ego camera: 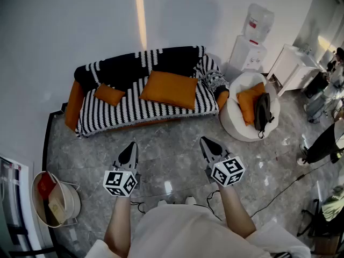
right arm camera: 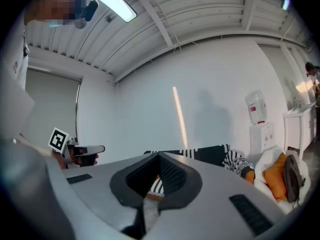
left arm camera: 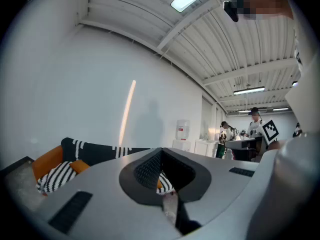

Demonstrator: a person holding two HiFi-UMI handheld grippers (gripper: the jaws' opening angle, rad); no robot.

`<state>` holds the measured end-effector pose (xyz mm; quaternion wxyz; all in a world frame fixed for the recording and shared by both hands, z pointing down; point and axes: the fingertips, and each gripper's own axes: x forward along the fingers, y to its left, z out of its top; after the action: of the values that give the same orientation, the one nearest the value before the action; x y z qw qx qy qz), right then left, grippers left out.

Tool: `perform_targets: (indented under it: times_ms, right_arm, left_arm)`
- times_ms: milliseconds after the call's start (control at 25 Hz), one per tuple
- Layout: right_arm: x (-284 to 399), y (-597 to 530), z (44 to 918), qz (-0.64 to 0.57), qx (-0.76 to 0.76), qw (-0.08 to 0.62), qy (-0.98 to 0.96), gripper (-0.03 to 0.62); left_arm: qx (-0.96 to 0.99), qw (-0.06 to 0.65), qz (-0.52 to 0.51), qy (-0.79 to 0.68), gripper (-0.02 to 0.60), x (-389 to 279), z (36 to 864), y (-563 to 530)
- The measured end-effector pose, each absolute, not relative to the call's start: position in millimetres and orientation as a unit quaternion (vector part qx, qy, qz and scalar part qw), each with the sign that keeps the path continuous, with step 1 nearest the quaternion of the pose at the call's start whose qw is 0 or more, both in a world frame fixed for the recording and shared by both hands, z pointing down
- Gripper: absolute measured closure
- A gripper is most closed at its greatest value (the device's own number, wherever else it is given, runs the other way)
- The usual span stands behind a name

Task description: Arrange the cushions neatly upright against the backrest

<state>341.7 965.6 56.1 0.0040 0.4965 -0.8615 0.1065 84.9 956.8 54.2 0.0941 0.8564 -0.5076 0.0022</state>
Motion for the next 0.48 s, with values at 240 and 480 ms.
perform_targets:
  times_ms: [240, 480]
  right_arm:
    - [333.2, 954.2, 23.9, 0.061, 0.504, -0.008, -0.862, 0.571]
    - [317.0, 953.3, 15.9, 0.056, 0.514, -0.027, -0.855, 0.570]
  left_arm:
    - [0.861, 0.053, -0.010, -0.506, 0.563, 72.2, 29.3, 946.4]
    - [0.856, 0.032, -0.025, -0.516, 0.563, 44.1, 16.9, 946.5]
